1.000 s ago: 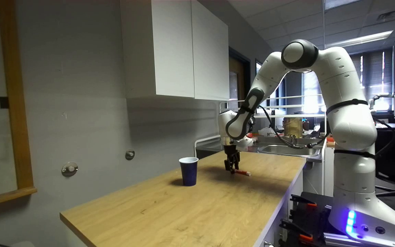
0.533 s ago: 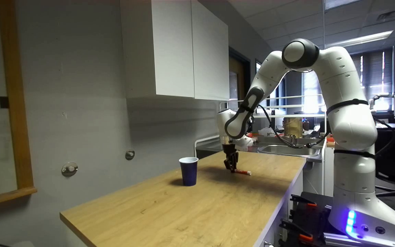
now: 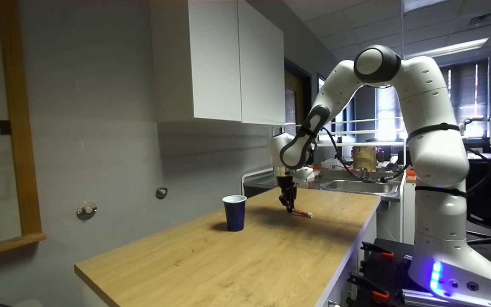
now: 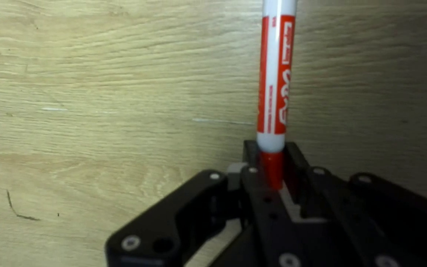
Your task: Pick up the red marker and put it in the dark blue cup
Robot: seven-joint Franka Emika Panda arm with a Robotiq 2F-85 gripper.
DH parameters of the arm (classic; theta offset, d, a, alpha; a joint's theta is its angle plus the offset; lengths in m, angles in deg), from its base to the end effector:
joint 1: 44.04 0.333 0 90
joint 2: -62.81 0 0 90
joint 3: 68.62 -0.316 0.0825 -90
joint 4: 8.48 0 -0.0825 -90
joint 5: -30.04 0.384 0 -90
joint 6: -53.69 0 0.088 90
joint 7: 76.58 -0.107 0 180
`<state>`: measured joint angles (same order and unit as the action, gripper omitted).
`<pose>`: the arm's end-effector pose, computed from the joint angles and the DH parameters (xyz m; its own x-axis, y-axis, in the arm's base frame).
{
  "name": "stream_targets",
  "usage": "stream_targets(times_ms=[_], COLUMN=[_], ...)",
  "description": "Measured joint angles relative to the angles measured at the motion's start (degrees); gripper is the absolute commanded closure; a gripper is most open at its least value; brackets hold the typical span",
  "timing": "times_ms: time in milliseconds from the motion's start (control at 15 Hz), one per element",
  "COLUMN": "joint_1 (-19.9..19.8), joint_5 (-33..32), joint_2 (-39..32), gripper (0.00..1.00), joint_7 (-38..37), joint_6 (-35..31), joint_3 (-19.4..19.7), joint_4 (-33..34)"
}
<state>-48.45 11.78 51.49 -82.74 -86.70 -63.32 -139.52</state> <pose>0.5195 -0.0893 0.2635 0.9988 -0.0297 -0.0389 -0.0207 -0.9766 0.2141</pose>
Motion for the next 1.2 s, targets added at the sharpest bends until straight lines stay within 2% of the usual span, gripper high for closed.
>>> stream_targets(times_ms=[333,533,867,1200], joint_1=[1.7,2.8,6.1,11.1], joint_5=[0.0,0.0,2.3,6.7], joint_2=[9.7,17.2,26.8,29.5], gripper=[0.91,0.91,0.91,0.91], joint_7=[-0.4,-1.5,-3.6,-5.2], joint_6=[1.5,3.9,4.7,3.7], joint_3=[-0.5,-2.2,-8.2,-14.9], joint_4=[-4.3,-6.8,-8.2,-6.2])
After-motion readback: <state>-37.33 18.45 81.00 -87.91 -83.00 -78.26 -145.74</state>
